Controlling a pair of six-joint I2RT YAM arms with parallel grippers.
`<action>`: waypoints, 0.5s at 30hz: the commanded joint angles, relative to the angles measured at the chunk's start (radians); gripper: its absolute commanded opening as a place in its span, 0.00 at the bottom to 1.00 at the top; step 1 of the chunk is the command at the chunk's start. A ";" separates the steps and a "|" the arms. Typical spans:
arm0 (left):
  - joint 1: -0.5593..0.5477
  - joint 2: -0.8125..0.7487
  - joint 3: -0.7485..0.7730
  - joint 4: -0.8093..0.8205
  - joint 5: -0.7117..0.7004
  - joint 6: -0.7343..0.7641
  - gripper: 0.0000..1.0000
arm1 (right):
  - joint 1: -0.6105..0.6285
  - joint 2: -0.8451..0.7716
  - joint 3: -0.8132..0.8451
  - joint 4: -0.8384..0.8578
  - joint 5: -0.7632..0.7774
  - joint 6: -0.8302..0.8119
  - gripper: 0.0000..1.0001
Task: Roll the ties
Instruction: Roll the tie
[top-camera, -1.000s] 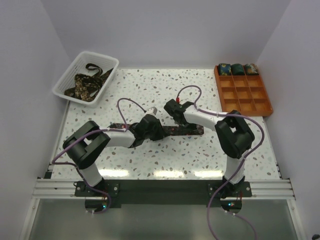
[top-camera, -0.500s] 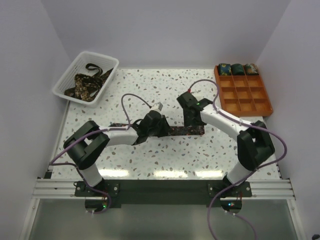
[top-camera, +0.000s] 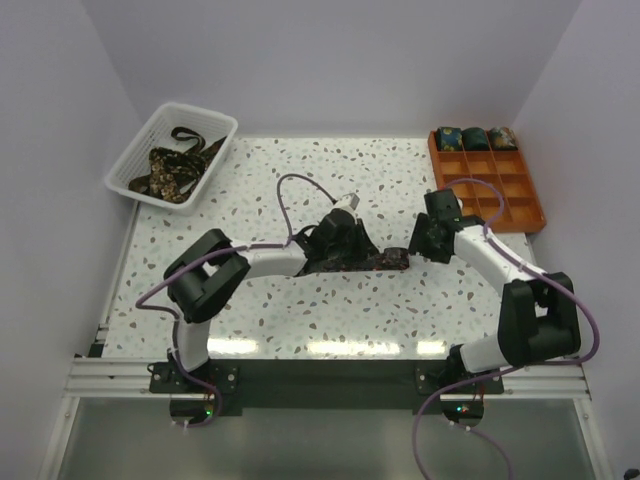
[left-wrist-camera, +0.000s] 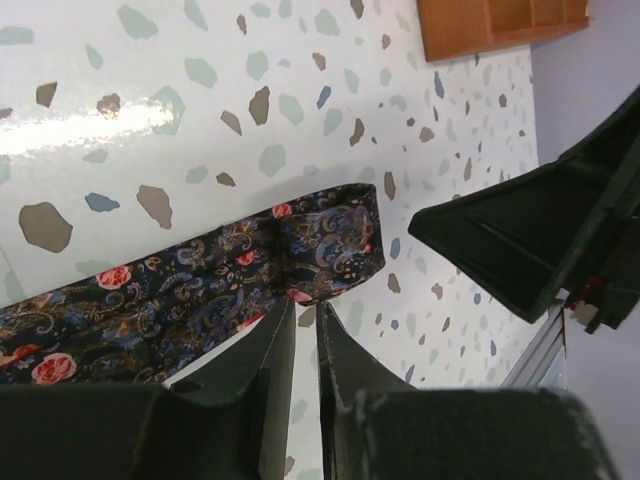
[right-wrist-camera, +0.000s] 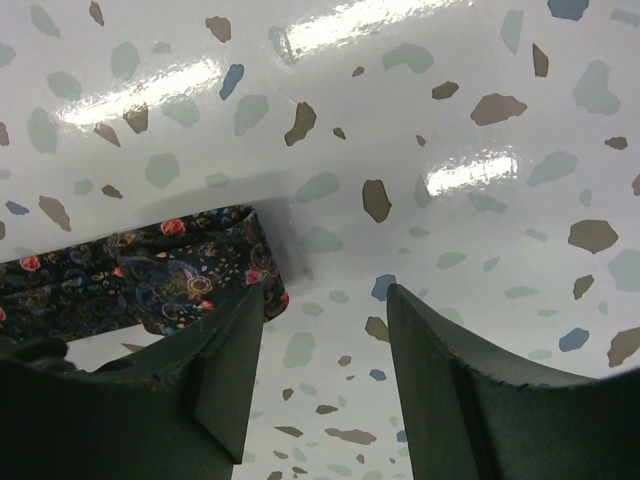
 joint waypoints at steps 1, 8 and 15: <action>-0.013 0.050 0.054 -0.012 0.017 -0.016 0.19 | -0.032 0.009 -0.035 0.104 -0.093 0.000 0.55; -0.033 0.113 0.117 -0.013 0.013 -0.023 0.18 | -0.069 0.044 -0.075 0.149 -0.150 -0.010 0.52; -0.045 0.146 0.145 -0.018 0.022 -0.032 0.18 | -0.073 0.073 -0.092 0.167 -0.198 -0.013 0.51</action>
